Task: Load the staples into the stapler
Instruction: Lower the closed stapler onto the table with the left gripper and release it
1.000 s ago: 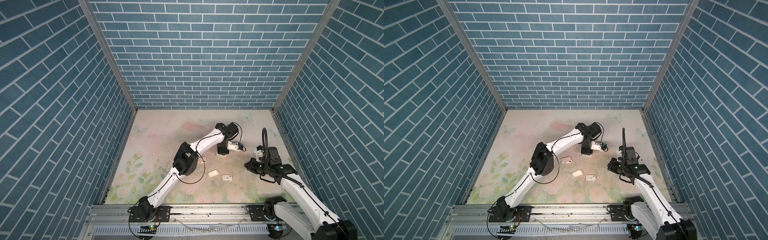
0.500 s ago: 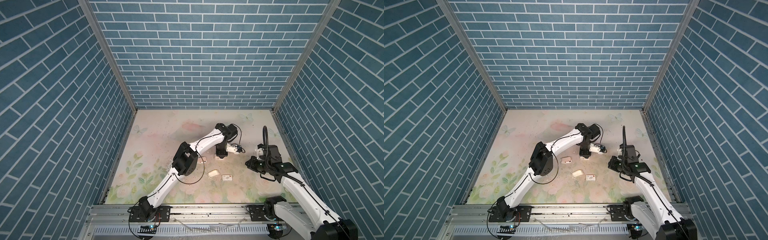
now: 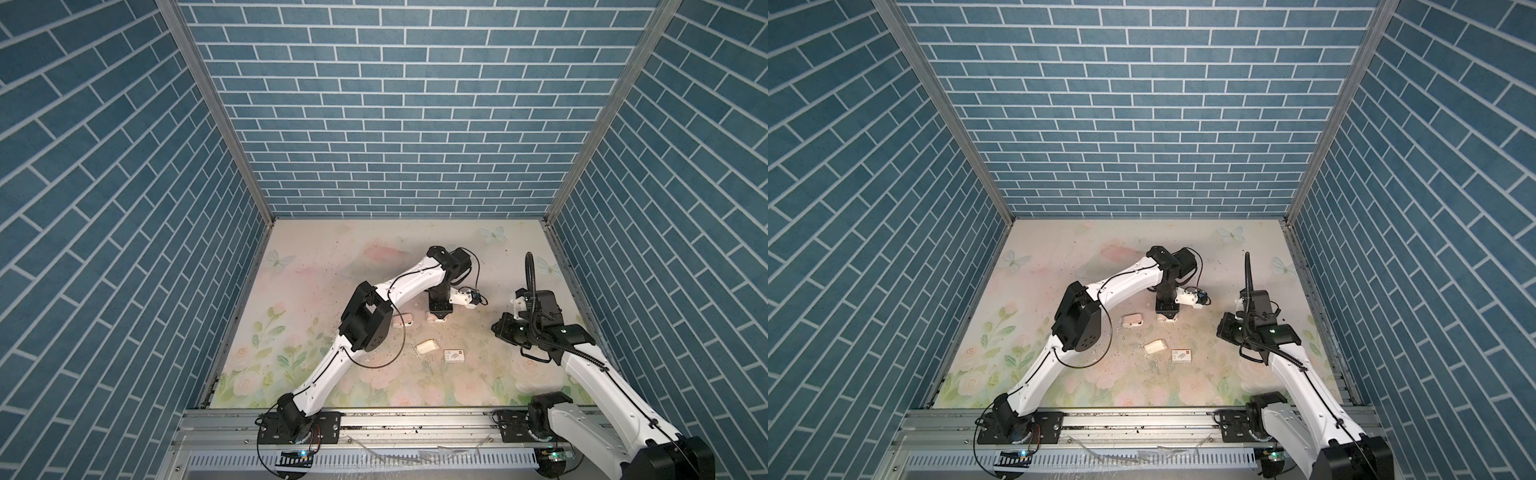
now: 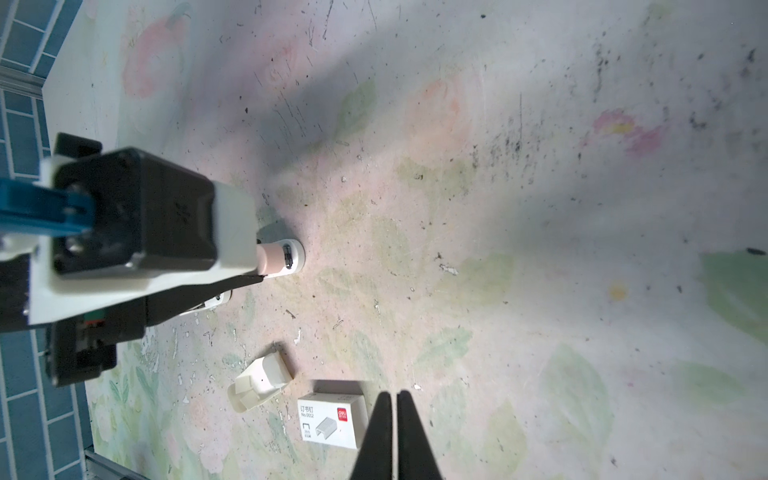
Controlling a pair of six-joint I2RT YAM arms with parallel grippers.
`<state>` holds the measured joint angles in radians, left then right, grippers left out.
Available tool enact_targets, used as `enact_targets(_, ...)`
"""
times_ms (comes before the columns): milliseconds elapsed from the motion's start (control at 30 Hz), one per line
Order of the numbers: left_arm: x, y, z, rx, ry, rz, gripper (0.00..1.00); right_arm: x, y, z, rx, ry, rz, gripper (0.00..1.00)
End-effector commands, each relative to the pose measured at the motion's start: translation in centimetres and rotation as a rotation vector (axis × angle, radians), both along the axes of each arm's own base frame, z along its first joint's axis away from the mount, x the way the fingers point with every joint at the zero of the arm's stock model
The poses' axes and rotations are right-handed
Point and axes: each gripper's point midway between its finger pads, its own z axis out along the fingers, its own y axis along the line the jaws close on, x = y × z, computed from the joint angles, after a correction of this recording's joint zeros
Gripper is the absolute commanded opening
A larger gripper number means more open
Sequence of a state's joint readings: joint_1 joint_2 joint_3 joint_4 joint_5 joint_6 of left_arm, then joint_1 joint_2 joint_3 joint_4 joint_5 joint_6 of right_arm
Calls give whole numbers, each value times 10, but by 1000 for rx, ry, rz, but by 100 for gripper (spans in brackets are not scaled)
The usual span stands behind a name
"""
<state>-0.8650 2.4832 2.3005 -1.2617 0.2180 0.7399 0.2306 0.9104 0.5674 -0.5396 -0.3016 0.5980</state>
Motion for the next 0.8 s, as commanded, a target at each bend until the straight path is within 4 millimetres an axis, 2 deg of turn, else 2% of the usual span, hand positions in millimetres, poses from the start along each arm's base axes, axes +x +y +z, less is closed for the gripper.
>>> enact_targets(0,0,8,5,9,12,30,21,3,-4,7,-15,-16,-18,8)
enact_targets(767,1,12,27,-23,-21,32,34,6,-6,10,-23,-31,-30,10)
